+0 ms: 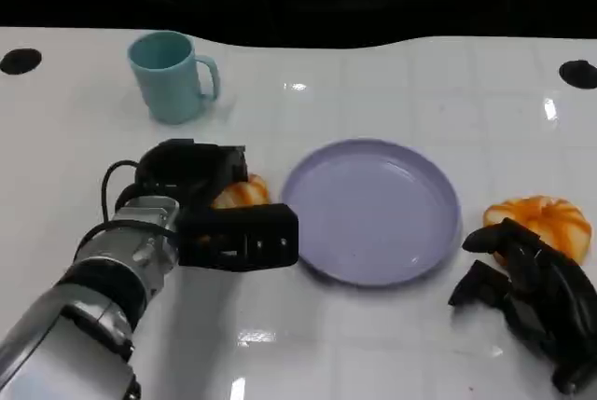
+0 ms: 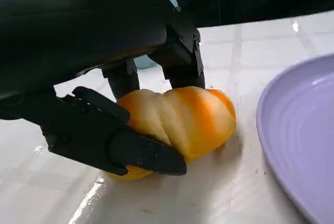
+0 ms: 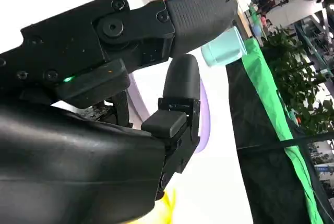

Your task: Grasp the bread from the table and place it into the plate.

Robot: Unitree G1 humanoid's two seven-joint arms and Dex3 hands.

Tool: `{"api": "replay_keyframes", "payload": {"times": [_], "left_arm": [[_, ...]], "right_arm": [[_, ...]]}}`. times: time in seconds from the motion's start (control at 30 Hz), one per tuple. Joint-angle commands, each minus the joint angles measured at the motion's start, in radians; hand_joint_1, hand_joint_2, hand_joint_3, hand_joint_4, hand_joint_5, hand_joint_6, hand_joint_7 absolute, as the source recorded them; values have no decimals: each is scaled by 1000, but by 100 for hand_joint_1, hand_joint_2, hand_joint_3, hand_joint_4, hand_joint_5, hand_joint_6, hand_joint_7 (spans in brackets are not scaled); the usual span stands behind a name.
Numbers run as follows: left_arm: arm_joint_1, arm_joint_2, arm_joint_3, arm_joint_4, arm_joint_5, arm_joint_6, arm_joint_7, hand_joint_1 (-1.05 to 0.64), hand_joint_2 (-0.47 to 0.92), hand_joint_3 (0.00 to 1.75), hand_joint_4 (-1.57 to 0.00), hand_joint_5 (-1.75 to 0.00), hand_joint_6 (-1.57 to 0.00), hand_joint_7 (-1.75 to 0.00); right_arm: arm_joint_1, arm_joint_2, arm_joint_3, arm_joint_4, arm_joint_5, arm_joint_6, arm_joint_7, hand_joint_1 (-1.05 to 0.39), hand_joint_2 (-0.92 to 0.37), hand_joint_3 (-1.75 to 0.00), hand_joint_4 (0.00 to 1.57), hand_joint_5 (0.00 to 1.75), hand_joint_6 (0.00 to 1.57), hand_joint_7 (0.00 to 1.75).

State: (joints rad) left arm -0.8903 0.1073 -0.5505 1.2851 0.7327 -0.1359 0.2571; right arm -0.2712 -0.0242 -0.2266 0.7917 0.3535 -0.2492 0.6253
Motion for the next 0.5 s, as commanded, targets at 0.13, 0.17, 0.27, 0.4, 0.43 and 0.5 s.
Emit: {"api": "replay_keyframes", "payload": {"times": [0.13, 0.17, 0.27, 0.4, 0.43, 0.5], "left_arm": [[-30, 27, 19, -51, -29, -21, 15, -23, 91, 37, -77, -175, -53, -169], [-31, 28, 18, -58, -28, -23, 16, -25, 92, 36, -77, -175, -52, -167], [-37, 26, 11, -87, -18, -27, 41, -25, 92, 33, -79, -175, -54, -164], [-39, 25, 7, -122, -16, -57, 70, -22, 92, 31, -81, -175, -65, -135], [-40, 23, 4, -135, -12, -81, 91, -22, 92, 31, -81, -175, -66, -132], [-42, 21, -1, -148, -8, -110, 117, -21, 91, 31, -84, -175, -70, -131]], "right_arm": [[14, -12, 2, 21, -21, -15, -23, -55, -92, -21, 66, 155, 62, 124], [13, -13, 3, 26, -23, -22, -20, -55, -92, -22, 66, 156, 62, 124], [11, -14, 4, 31, -20, -22, -18, -55, -92, -23, 67, 156, 62, 125], [11, -14, 5, 33, -19, -26, -16, -55, -92, -23, 67, 156, 62, 125], [8, -13, 3, 38, -17, -28, -14, -55, -92, -23, 67, 156, 62, 125], [3, -13, 0, 46, -14, -29, -12, -57, -92, -22, 68, 156, 63, 126]]}}
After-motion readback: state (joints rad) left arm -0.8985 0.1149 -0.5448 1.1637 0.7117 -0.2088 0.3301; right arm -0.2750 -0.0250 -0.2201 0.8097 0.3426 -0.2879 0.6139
